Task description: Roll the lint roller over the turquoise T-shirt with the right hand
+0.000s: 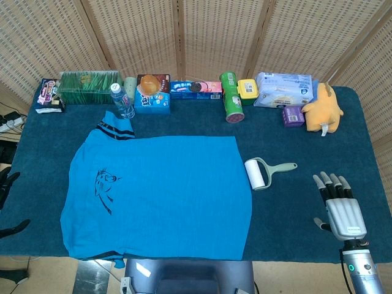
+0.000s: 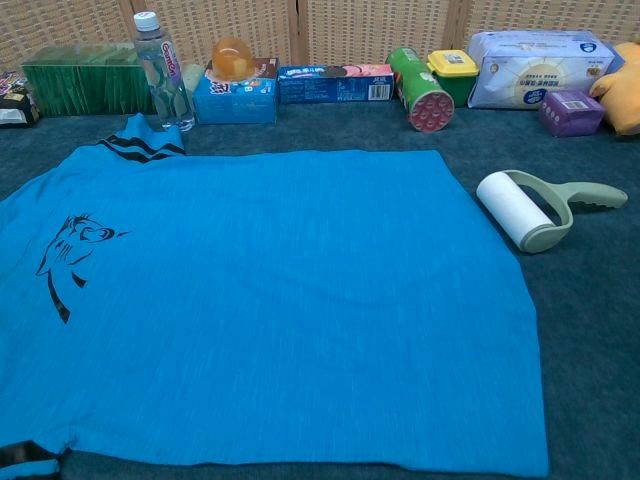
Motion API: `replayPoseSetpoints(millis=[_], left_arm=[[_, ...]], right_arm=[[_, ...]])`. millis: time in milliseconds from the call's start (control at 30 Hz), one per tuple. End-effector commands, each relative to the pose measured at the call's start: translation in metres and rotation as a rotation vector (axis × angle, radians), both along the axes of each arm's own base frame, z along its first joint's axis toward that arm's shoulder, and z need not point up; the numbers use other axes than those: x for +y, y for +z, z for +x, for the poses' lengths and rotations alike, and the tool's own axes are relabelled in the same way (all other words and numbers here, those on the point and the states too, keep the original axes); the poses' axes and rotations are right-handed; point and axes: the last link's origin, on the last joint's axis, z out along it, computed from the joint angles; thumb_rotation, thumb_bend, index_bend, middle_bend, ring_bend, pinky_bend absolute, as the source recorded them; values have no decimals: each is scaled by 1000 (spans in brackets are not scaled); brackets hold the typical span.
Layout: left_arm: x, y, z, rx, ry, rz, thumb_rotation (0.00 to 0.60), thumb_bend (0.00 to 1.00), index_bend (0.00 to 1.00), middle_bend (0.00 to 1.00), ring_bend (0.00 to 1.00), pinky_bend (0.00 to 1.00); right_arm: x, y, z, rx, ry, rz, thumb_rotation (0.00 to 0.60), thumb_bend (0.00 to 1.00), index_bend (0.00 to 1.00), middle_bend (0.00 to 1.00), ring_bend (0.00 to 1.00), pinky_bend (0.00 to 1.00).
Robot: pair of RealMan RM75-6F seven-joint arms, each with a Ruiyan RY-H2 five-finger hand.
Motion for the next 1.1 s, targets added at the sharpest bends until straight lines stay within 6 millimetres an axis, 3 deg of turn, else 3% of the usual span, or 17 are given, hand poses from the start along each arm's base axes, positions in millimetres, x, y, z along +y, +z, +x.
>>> replayPoseSetpoints(millis=[33,300,600,800,1100], left_arm=[[0,0,0,0,0,1,600,114,0,0,0,79],[0,0,0,2,-2,3,600,115,0,0,0,80],[11,-8,1,19,30,-33,600,115,0,0,0,80],[16,-8,2,11,35,-33,600,114,0,0,0,80],[18,-9,1,16,62,-17,600,114,0,0,0,79]], right_arm=[[0,0,0,0,0,1,600,0,10,0,0,0],[-11,-8,0,-27,9,42,600,0,10,0,0,0],[-78,-28,10,-29,70,198,600,0,15,15,0,0],[-123,-37,16,57,91,270,600,0,21,25,0,0],[-146,-46,10,90,72,353,600,0,41,50,4,19]])
